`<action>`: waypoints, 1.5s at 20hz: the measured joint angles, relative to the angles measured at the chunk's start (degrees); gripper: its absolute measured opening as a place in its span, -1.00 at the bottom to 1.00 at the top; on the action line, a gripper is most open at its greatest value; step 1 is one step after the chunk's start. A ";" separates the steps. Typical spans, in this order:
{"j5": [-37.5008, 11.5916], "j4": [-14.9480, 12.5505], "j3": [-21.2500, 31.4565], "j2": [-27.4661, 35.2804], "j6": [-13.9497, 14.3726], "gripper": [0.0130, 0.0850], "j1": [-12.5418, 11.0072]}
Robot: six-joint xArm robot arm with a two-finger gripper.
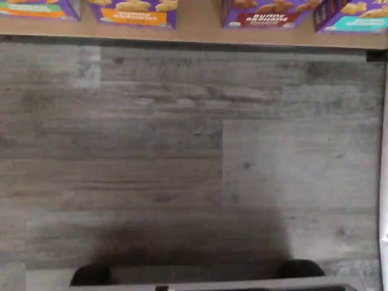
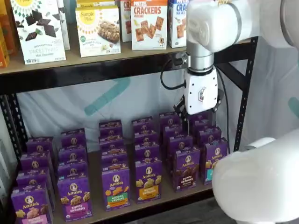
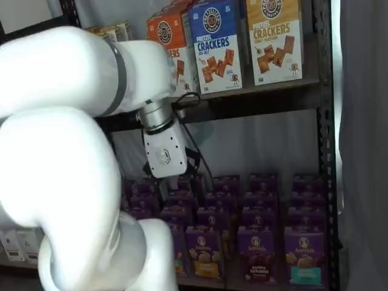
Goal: Pick up the purple box with a brown patch in the center, on the bottom shelf, the fifth box from the left
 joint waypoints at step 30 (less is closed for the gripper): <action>-32.32 -2.37 1.39 29.39 -0.52 1.00 -5.00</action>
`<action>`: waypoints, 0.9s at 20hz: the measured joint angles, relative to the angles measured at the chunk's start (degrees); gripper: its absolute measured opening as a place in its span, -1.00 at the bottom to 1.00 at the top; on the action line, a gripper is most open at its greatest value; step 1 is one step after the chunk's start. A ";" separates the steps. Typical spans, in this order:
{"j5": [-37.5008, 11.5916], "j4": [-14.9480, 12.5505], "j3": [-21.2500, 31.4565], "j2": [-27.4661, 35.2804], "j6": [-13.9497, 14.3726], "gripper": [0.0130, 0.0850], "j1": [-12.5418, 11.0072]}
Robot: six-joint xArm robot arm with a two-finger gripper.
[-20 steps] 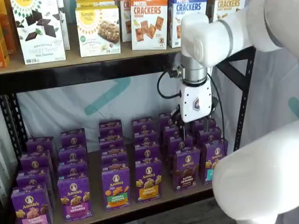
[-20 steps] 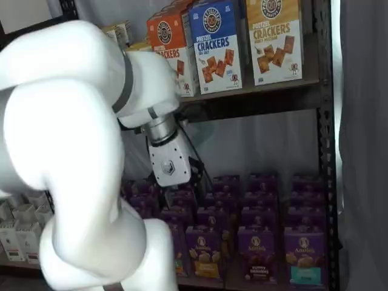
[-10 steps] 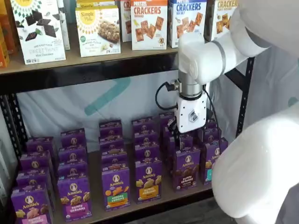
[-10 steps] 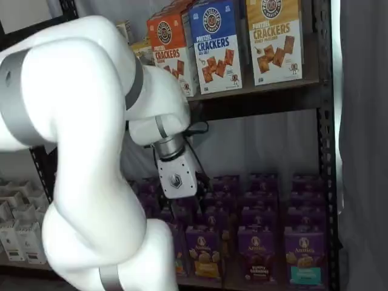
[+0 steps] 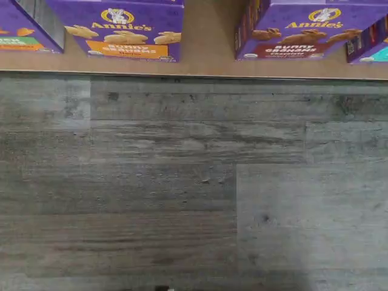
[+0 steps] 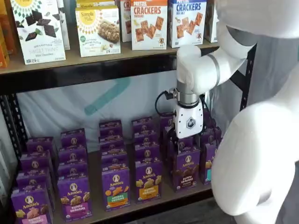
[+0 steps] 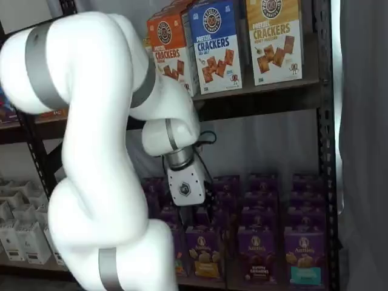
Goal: Pick up the purple box with a brown patch in the center, on the bottom shelf, the fifth box from the left
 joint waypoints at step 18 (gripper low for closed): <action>-13.45 2.67 -8.51 21.92 -7.39 1.00 -5.84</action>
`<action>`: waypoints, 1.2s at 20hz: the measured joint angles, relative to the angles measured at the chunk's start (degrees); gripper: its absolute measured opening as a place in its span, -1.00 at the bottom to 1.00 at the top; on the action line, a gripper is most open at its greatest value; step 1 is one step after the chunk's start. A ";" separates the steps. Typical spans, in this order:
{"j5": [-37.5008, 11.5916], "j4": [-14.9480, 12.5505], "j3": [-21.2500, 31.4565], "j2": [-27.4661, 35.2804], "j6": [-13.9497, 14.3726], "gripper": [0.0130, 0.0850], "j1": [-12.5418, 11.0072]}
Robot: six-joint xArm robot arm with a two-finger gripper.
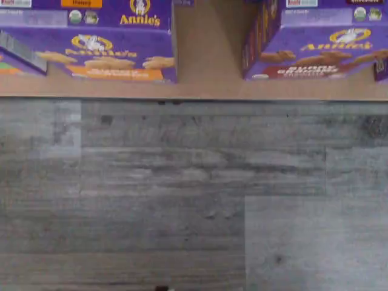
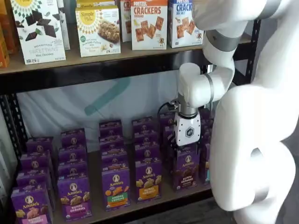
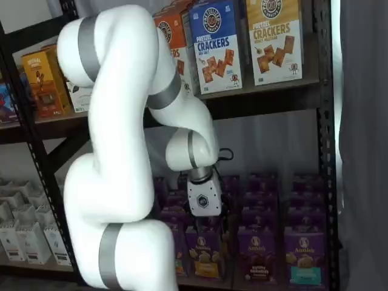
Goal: Pick up the purple box with a brown patch in the center, on the bottom shelf, the fifth box from the left
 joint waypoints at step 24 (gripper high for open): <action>-6.38 -1.39 -15.48 21.11 -4.38 1.00 -5.79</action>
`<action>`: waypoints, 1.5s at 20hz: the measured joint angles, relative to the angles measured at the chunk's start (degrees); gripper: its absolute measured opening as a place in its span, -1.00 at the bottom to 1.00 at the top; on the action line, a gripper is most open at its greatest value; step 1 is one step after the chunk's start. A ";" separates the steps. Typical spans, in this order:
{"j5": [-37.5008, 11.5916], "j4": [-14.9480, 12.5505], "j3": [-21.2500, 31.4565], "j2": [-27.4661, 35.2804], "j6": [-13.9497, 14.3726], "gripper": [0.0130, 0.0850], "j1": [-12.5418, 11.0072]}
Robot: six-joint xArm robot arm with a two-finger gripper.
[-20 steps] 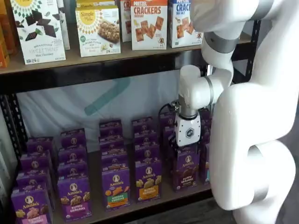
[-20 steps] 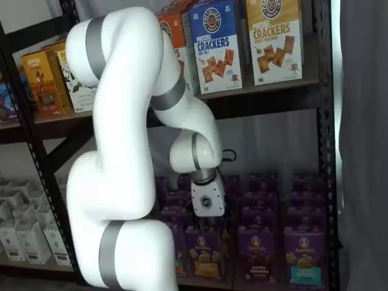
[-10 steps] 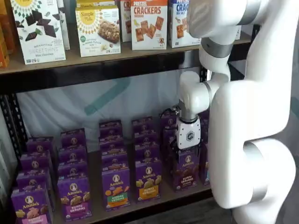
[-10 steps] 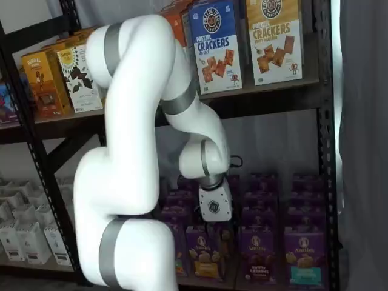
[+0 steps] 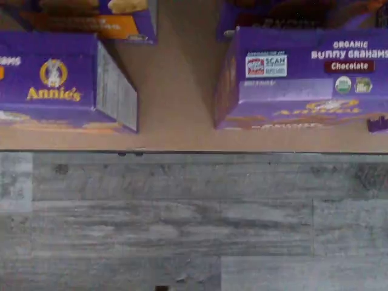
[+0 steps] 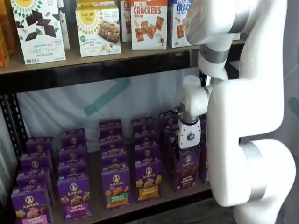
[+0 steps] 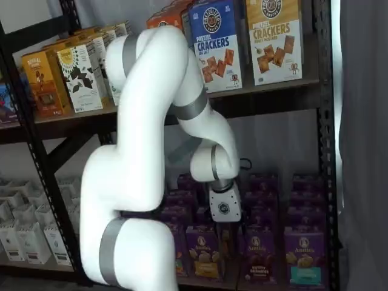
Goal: Pick up the purple box with a brown patch in the center, on the bottom shelf, the fifth box from the left
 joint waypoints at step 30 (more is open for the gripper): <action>9.19 5.75 -28.00 19.27 -10.53 1.00 -5.10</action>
